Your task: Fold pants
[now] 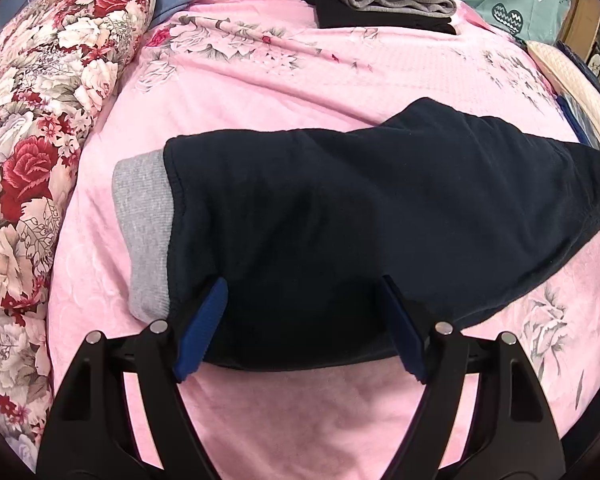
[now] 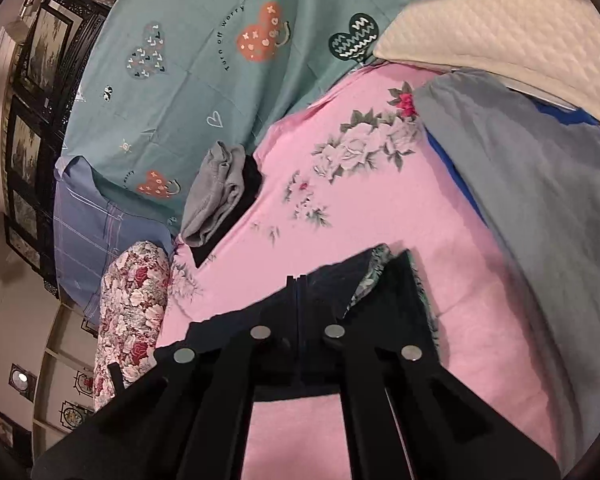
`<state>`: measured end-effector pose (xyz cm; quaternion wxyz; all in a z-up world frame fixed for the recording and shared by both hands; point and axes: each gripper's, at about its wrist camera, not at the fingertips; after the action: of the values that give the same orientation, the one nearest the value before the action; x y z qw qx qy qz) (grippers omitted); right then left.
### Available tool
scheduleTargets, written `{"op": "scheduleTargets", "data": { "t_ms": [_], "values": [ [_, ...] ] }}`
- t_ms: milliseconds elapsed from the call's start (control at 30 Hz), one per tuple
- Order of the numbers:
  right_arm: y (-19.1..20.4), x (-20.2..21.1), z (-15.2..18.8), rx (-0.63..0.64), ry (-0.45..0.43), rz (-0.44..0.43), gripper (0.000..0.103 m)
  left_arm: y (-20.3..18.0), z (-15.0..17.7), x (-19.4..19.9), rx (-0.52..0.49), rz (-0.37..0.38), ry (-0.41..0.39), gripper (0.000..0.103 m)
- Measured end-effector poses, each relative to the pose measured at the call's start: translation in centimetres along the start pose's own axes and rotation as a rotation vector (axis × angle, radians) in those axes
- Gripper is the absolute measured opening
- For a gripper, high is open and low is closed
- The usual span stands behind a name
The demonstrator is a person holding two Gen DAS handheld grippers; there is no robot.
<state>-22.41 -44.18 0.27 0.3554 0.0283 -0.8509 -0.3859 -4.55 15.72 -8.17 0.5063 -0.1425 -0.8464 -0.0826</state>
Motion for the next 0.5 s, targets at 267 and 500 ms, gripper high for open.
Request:
{"op": "scheduleTargets", "data": {
  "t_ms": [267,500],
  "values": [
    [-2.5,-3.8,2.8,-0.188,0.096,-0.099,0.059,0.0,0.3,0.0,-0.009,0.001,0.001,0.078],
    [-2.8,-8.4,2.2,-0.413,0.084,-0.097,0.068,0.3,0.7,0.2,0.006,0.011,-0.009,0.078]
  ]
}}
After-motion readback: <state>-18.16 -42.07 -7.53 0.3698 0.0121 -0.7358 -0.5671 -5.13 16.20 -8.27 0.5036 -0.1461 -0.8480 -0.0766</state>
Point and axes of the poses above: each gripper's, at about its wrist camera, not at the fingertips, and x roughly against the way its jaws point, y to its left, z to its underside
